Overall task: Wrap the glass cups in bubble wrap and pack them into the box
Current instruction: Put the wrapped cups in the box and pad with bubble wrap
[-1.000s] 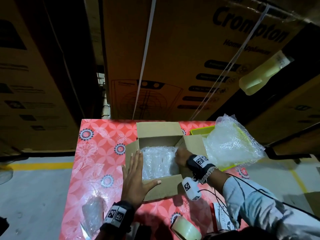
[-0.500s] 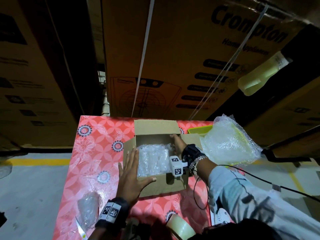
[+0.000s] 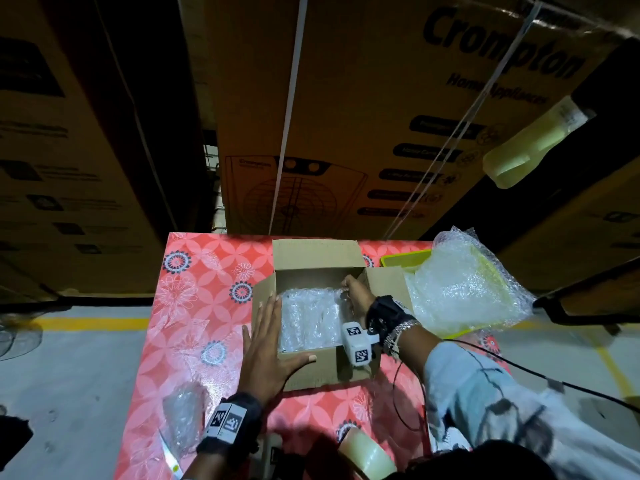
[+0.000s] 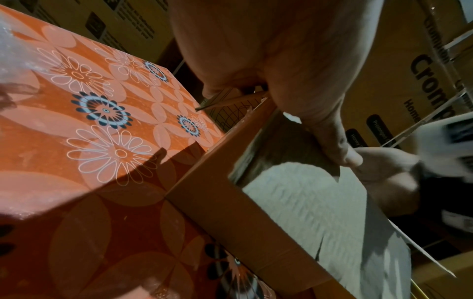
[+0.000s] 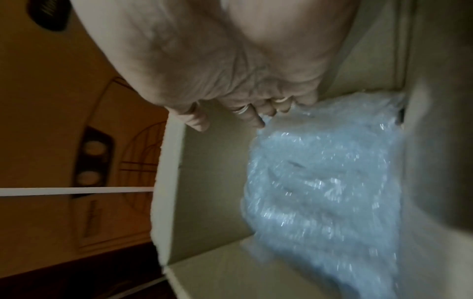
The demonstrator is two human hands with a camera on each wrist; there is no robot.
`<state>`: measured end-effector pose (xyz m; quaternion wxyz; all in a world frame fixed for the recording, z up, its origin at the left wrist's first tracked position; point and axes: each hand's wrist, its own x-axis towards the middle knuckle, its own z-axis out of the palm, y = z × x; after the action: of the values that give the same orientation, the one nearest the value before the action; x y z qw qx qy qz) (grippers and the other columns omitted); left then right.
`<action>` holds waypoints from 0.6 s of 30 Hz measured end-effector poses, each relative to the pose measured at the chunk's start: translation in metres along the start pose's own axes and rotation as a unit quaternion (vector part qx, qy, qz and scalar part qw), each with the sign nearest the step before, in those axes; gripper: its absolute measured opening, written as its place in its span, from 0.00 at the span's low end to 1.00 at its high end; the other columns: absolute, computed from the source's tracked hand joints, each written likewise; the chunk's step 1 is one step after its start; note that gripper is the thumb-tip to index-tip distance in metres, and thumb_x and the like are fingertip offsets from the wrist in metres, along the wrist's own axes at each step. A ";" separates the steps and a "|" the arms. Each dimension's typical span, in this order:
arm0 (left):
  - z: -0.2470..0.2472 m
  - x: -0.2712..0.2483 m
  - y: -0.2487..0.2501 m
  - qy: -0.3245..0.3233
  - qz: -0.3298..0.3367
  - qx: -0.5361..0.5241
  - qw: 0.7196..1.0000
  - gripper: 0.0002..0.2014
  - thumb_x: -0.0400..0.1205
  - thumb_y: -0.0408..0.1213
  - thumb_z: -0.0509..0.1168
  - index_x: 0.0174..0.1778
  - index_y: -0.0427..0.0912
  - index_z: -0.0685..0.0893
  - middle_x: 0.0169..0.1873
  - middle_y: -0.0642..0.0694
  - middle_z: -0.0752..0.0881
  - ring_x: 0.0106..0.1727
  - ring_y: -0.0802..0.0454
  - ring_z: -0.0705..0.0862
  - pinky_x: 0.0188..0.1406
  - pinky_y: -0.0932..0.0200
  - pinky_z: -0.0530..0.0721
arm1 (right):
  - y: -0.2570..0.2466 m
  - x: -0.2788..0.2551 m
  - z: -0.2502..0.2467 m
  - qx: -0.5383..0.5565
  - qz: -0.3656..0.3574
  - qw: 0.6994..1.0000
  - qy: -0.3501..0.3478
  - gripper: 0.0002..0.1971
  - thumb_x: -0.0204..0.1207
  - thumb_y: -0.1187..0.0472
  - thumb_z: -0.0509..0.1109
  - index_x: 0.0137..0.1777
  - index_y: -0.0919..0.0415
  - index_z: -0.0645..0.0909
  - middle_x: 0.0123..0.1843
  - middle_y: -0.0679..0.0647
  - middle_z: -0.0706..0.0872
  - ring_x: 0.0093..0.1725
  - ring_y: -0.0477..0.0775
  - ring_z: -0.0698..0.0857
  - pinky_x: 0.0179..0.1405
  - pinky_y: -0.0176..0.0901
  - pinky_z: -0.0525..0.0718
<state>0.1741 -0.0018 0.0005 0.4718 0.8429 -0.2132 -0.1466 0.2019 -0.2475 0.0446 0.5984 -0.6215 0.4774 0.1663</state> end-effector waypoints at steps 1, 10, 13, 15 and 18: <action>0.000 0.000 0.001 0.000 -0.001 -0.006 1.000 0.64 0.71 0.59 0.82 0.91 0.64 0.40 0.89 0.68 0.40 0.90 0.64 0.39 0.89 0.33 0.44 | 0.002 -0.008 -0.001 -0.007 0.005 1.000 -0.009 0.10 0.81 0.49 0.59 0.50 0.55 0.72 0.50 0.57 0.76 0.45 0.54 0.73 0.43 0.49 0.73; 0.000 0.001 0.002 -0.004 -0.006 -0.001 1.000 0.63 0.70 0.57 0.82 0.92 0.60 0.43 0.90 0.66 0.41 0.90 0.65 0.40 0.85 0.48 0.39 | 0.000 -0.041 -0.002 -0.030 0.029 0.999 -0.024 0.22 0.88 0.49 0.55 0.71 0.66 0.68 0.43 0.59 0.75 0.40 0.56 0.75 0.36 0.46 0.74; -0.002 0.002 0.004 -0.003 -0.002 0.000 1.000 0.63 0.70 0.57 0.83 0.91 0.61 0.44 0.90 0.66 0.42 0.90 0.65 0.40 0.85 0.46 0.41 | 0.008 -0.051 -0.010 0.011 0.023 0.998 -0.051 0.28 0.80 0.43 0.63 0.68 0.65 0.74 0.46 0.57 0.79 0.38 0.53 0.74 0.34 0.43 0.73; -0.003 0.002 0.002 -0.005 -0.008 0.008 1.000 0.64 0.69 0.58 0.83 0.91 0.63 0.44 0.90 0.66 0.42 0.90 0.64 0.41 0.86 0.43 0.43 | 0.019 -0.056 -0.014 0.051 0.015 0.994 -0.099 0.23 0.73 0.42 0.68 0.57 0.61 0.80 0.43 0.55 0.81 0.37 0.53 0.78 0.36 0.44 0.75; -0.005 0.004 -0.002 -0.005 -0.006 0.053 0.999 0.65 0.67 0.61 0.83 0.91 0.61 0.45 0.91 0.63 0.43 0.91 0.59 0.42 0.88 0.35 0.47 | 0.032 -0.082 -0.025 0.104 -0.038 0.983 -0.149 0.15 0.84 0.54 0.66 0.58 0.67 0.84 0.47 0.61 0.86 0.41 0.54 0.84 0.40 0.42 0.80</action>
<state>0.1798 0.0006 0.0012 0.4241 0.8675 -0.2178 -0.1420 0.1273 -0.2318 0.0949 0.7300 -0.5421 0.3735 0.1835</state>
